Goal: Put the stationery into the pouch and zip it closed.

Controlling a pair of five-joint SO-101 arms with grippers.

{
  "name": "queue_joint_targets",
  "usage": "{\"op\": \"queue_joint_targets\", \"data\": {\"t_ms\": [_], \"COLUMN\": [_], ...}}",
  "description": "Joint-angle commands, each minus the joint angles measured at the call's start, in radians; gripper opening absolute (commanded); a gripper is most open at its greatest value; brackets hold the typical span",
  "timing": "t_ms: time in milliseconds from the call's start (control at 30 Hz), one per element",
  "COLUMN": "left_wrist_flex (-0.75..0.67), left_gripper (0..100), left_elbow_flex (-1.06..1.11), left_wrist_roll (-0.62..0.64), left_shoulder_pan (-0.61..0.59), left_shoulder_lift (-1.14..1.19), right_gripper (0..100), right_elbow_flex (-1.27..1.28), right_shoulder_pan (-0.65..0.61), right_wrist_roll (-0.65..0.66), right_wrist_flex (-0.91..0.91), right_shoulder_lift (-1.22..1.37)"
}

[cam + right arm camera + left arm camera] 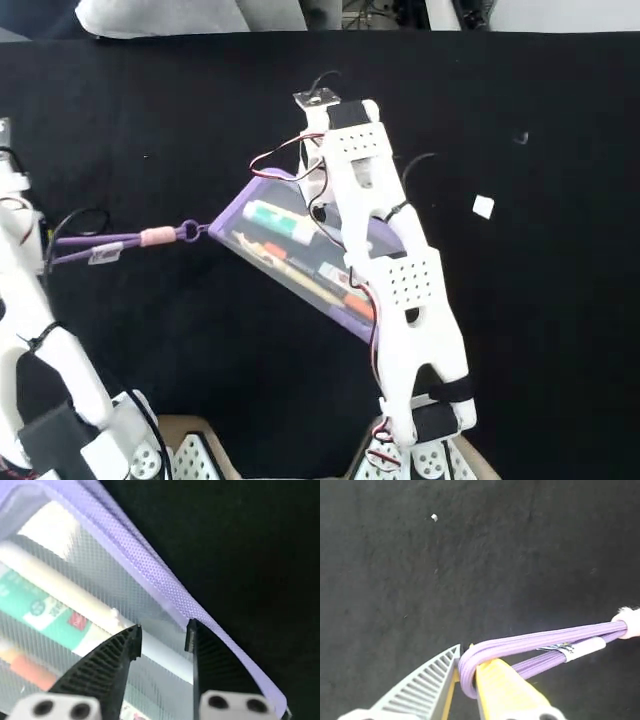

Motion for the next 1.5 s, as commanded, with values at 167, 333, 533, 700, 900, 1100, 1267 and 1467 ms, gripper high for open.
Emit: {"op": "queue_joint_targets", "data": {"t_ms": [167,333,533,700,900,1100,1267,1467], "left_wrist_flex": [0.002,0.002,0.009,0.008,0.002,0.006,0.008,0.127], "left_gripper": [3,3,3,6,28,35,37,37], "left_elbow_flex": [-0.079,-0.079,-0.077,-0.033,-0.035,-0.085,-0.237,-0.43], "left_wrist_roll": [-0.141,-0.167,-0.161,-0.157,-0.077,-0.071,0.035,0.114], "left_shoulder_pan": [-0.18,-0.199,-0.119,0.021,0.147,0.202,0.2,0.202], "left_shoulder_lift": [-0.015,-0.014,-0.015,-0.026,-0.026,-0.026,-0.026,-0.026], "right_gripper": [15.8,15.8,15.8,15.8,15.8,15.8,15.8,15.8], "right_elbow_flex": [0.042,0.042,0.042,0.042,0.042,0.042,0.042,0.038], "right_shoulder_pan": [0.026,0.026,0.025,0.021,0.021,0.02,0.018,0.018], "right_wrist_roll": [-0.009,-0.009,-0.009,-0.005,0.0,0.015,0.035,0.035], "right_wrist_flex": [0.026,0.026,0.026,0.026,0.026,0.026,0.026,0.026], "right_shoulder_lift": [0.039,0.041,0.042,0.042,0.042,0.042,0.042,0.036]}}
